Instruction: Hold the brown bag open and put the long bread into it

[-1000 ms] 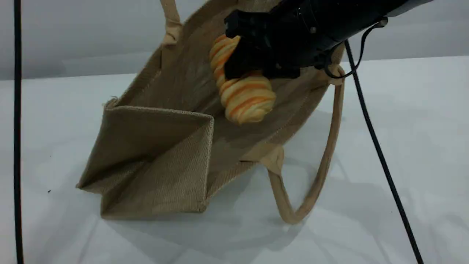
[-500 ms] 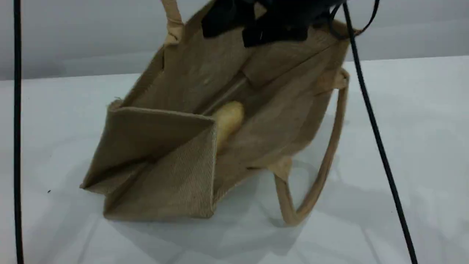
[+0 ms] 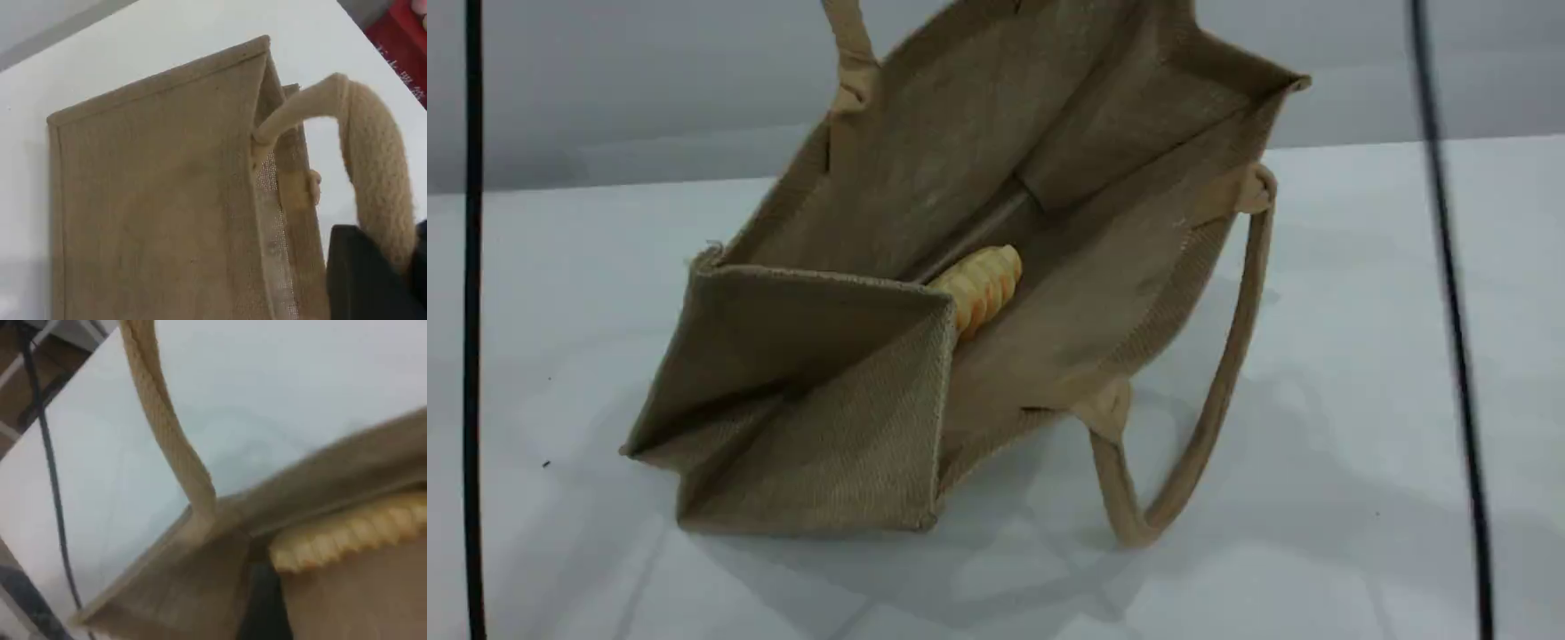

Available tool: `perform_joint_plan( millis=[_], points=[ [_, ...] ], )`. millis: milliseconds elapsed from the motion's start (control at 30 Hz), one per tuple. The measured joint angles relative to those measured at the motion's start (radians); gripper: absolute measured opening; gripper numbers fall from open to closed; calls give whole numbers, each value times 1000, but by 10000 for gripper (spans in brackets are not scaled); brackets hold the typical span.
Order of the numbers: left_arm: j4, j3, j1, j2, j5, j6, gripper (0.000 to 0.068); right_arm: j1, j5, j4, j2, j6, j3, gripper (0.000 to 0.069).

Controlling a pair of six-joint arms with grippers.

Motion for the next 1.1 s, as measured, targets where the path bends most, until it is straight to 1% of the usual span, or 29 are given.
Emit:
perform_joint_plan(
  millis=[133, 300, 367, 467, 600, 700, 867, 1000, 1100],
  points=[
    [1, 0, -35, 37, -2, 34, 83, -45, 71, -96, -118, 102, 1, 488],
    [19, 1, -87, 97, -2, 37, 83, -45, 126, -195, -265, 190, 1, 488],
    [39, 1, -95, 124, -15, 36, 83, -45, 155, -244, -318, 241, 1, 488],
    [34, 1, -95, 169, -45, 34, 83, -45, 198, -328, -397, 319, 1, 488],
    [22, 1, -113, 230, -43, 34, 83, -45, 234, -456, -499, 431, 1, 488],
    [27, 1, -132, 269, -42, 32, 83, -45, 261, -540, -568, 505, 0, 488],
    [31, 1, -135, 314, -24, 32, 84, -45, 347, -629, -666, 593, 0, 488],
    [33, 1, -138, 338, -14, 32, 110, -45, 431, -696, -731, 649, 0, 488],
    [26, 1, -153, 357, -21, 32, 170, -45, 475, -748, -772, 689, 0, 488]
  ],
)
